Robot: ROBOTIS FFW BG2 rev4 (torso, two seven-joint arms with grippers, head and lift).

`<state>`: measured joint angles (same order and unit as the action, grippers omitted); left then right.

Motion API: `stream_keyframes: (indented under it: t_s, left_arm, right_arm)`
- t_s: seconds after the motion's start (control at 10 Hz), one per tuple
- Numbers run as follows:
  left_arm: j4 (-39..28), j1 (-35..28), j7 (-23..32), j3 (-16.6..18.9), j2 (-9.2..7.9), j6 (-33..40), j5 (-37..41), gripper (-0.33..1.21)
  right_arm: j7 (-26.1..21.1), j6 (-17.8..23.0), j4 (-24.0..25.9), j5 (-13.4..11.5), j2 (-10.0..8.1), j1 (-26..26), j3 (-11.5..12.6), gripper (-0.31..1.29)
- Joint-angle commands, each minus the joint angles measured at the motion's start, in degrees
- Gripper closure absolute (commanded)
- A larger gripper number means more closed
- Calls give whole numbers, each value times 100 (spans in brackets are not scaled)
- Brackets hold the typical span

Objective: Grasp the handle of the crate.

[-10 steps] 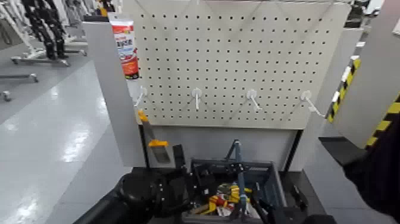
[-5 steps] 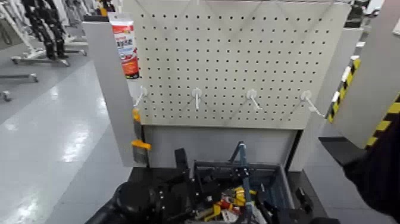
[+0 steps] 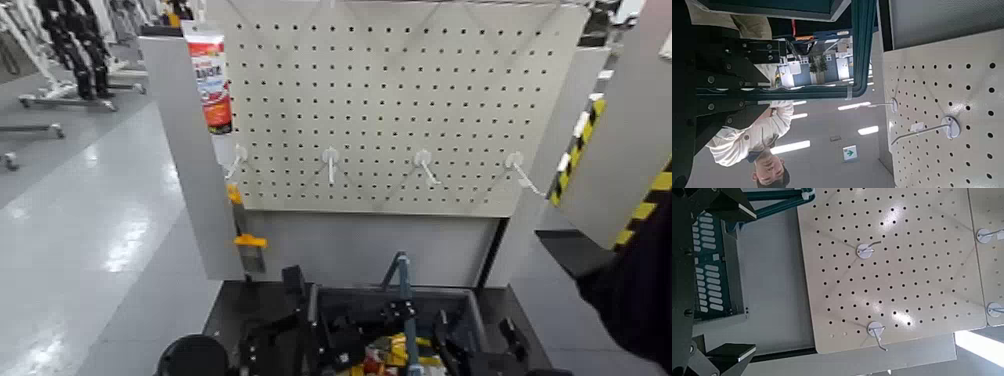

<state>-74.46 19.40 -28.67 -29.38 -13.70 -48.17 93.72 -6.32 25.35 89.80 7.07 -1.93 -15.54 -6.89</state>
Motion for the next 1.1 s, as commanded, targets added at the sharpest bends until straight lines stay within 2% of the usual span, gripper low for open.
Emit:
stream_keyframes:
  t_s: [0.1, 0.4, 1.1]
  left_arm:
    - [-666, -376, 380, 311, -124, -34, 164, 115]
    - [-1071, -771, 714, 574, -168, -158, 384, 115]
    - [-1159, -859, 749, 636, -151, -158, 428, 115]
  right_arm:
    - [8, 5, 11, -12, 0, -10, 12, 13]
    - [8, 5, 11, -21, 9, -19, 21, 13]
    - [26, -144, 81, -83, 9, -28, 30, 13]
